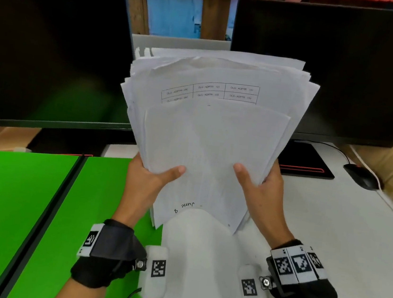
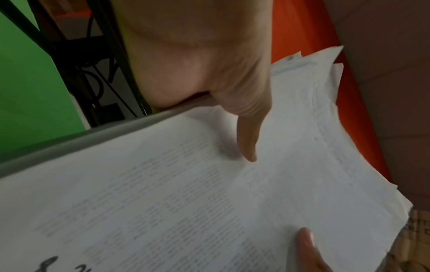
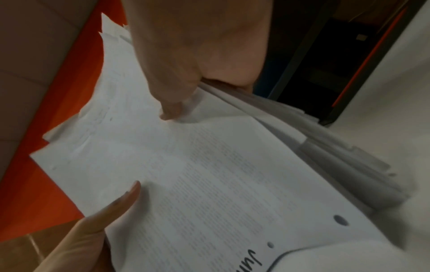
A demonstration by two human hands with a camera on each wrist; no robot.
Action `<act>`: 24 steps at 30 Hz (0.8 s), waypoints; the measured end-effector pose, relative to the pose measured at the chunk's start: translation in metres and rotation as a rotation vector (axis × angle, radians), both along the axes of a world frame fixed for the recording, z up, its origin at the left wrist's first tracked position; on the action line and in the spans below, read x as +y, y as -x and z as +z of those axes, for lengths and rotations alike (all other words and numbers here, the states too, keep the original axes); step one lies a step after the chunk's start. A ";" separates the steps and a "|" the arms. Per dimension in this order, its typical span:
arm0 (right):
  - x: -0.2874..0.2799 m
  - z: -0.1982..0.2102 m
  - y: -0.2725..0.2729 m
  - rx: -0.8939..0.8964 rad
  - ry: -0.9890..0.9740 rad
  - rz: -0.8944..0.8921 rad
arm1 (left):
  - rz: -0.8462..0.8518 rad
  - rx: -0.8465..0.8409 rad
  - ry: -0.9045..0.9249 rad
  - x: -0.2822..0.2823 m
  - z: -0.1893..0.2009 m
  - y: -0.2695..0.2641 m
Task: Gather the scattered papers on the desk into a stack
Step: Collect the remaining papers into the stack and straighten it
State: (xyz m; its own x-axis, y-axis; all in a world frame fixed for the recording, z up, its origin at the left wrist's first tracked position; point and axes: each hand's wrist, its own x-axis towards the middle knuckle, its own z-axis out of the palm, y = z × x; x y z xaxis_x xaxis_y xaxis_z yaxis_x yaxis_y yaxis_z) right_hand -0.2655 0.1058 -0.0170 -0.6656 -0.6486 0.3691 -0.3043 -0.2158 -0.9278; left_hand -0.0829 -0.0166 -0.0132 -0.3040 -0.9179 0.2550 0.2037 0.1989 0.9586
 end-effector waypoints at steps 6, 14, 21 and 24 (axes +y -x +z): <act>0.003 0.014 0.006 0.068 -0.025 0.034 | -0.006 -0.009 0.042 -0.003 0.011 0.000; 0.014 0.032 0.008 0.029 0.067 0.026 | -0.061 0.067 0.106 0.000 0.027 -0.011; 0.008 0.035 -0.001 0.074 0.057 -0.018 | -0.056 0.028 0.147 0.007 0.036 0.002; 0.011 0.042 -0.002 0.076 0.088 -0.012 | -0.048 0.053 0.182 0.003 0.037 0.001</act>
State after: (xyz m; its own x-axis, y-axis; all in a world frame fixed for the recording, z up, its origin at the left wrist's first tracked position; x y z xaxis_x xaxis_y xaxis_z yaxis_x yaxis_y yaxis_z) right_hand -0.2631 0.1164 0.0250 -0.6414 -0.6034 0.4739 -0.3763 -0.2910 -0.8796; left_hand -0.0839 -0.0133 0.0234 -0.3280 -0.8398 0.4326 0.2665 0.3571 0.8952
